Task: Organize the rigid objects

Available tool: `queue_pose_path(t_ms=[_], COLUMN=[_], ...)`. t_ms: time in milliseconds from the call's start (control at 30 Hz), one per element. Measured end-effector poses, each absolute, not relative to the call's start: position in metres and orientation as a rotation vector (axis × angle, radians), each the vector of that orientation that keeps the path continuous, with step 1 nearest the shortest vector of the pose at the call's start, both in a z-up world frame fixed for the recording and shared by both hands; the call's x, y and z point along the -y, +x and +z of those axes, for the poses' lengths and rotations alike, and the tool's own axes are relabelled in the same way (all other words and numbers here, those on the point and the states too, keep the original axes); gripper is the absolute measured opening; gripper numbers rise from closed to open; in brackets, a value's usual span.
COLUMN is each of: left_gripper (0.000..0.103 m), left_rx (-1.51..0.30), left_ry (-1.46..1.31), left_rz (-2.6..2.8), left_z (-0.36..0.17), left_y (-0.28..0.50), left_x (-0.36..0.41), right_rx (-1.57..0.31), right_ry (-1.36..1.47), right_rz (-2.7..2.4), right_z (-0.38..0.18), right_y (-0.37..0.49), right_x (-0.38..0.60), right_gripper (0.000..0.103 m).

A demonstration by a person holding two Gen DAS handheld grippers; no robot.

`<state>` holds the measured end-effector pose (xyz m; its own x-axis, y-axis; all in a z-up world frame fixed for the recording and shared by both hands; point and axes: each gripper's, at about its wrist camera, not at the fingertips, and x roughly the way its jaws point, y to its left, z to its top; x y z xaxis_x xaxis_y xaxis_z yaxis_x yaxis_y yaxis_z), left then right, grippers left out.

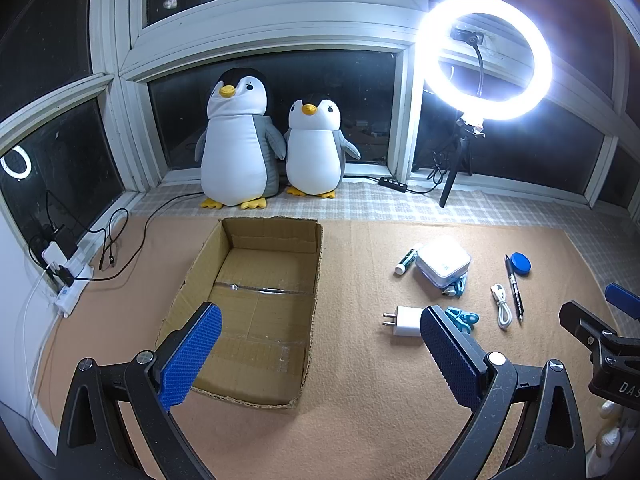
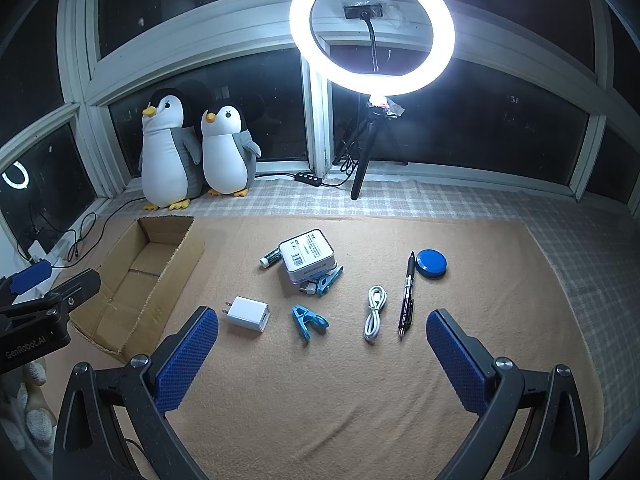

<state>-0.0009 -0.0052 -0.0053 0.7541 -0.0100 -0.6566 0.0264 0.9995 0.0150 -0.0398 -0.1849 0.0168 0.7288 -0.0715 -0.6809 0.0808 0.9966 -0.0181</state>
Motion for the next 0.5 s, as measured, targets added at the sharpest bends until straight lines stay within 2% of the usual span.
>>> queue_pose_path(t_ms=[500], left_gripper=[0.101], left_rx=[-0.717], left_ry=[0.022], left_rz=[-0.02], left_z=[-0.0054], left_y=[-0.0003], left_x=[0.0052], right_rx=[-0.753], right_ry=[0.015], right_rz=[-0.082], right_z=[0.0168], right_y=[-0.0396], right_x=[0.1849], right_gripper=[0.103])
